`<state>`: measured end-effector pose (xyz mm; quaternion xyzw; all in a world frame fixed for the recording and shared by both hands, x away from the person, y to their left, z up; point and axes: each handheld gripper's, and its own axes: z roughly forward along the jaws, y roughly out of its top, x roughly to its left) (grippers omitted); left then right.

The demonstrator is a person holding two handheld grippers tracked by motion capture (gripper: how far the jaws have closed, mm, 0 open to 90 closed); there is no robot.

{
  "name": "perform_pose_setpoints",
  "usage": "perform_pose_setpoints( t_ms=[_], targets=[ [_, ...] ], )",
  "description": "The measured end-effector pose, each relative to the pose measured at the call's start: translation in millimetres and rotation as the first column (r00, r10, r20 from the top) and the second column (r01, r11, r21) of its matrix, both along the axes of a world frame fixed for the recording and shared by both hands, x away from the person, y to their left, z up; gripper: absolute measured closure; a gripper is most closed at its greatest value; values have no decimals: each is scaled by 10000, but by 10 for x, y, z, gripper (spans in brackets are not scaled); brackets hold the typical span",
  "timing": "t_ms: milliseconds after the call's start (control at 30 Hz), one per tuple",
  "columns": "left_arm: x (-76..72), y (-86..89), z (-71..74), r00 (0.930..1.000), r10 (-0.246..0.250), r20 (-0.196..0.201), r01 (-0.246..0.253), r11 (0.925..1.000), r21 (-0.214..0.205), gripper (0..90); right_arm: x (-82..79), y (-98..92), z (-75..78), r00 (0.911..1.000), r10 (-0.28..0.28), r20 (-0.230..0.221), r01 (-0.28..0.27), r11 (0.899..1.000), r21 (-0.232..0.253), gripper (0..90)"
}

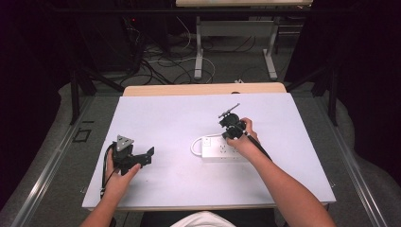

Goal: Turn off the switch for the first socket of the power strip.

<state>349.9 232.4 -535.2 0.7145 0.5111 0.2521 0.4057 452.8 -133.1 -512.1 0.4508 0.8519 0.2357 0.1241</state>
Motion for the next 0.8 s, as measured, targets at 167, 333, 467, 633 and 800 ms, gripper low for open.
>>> perform_pose_setpoints(
  t_ms=[167,333,467,633,800],
  targets=[
    [1,-1,-1,10000,-3,-5,3,10000,5,42,6,-4,-10,10000,33,56,-34,9999,134,900],
    [1,-4,-4,10000,0,26,0,10000,-17,42,4,-4,-3,10000,21,-18,-21,10000,33,900],
    [2,-3,-5,10000,-3,25,3,10000,-19,42,2,-1,-3,10000,15,-1,-15,10000,-8,900],
    [1,-4,-4,10000,-10,26,10,10000,-11,42,1,-1,-4,10000,13,-1,-13,10000,-6,900],
    [1,-6,-5,10000,-6,21,6,10000,-17,42,-1,1,-3,10000,9,-6,-9,10000,-14,900]
  ],
)
